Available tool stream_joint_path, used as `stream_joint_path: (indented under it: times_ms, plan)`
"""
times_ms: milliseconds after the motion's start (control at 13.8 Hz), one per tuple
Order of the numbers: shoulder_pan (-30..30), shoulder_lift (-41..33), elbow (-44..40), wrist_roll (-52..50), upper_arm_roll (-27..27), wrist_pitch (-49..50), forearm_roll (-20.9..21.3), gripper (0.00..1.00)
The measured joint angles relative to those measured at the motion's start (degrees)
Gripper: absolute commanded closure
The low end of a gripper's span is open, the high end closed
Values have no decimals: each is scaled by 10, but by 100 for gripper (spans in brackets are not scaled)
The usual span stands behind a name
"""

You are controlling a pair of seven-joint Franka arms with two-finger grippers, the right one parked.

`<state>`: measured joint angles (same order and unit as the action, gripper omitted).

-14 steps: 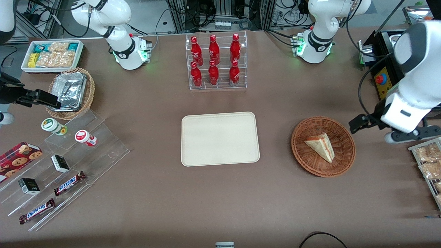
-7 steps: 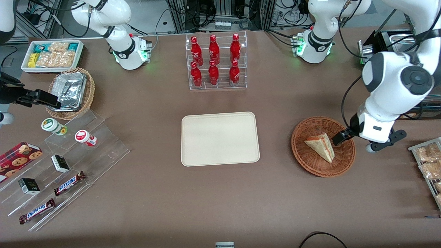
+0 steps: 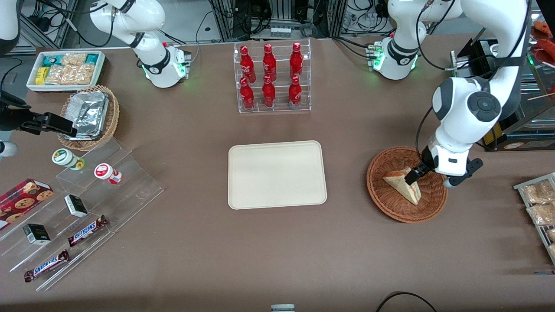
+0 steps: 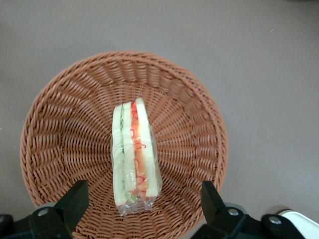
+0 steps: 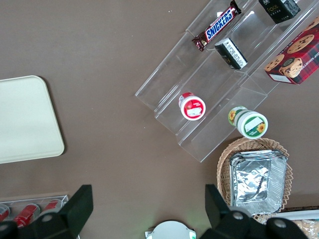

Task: Place sandwich from basket to tray
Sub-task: 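Lower the left gripper onto the wrapped sandwich and close it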

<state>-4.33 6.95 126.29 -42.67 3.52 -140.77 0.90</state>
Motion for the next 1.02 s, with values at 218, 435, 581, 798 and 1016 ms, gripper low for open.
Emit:
stream_joint_path:
  times_ms: [218,435,581,798,1016]
  plan:
    - [0,13,3,-9,0,-5,0,0]
    - [-1,35,4,-17,0,-28,0,0]
    - [-3,50,6,-20,0,-39,0,0]
    - [-5,70,12,-21,0,-51,0,0]
    - [-7,76,22,-22,0,-61,0,1]
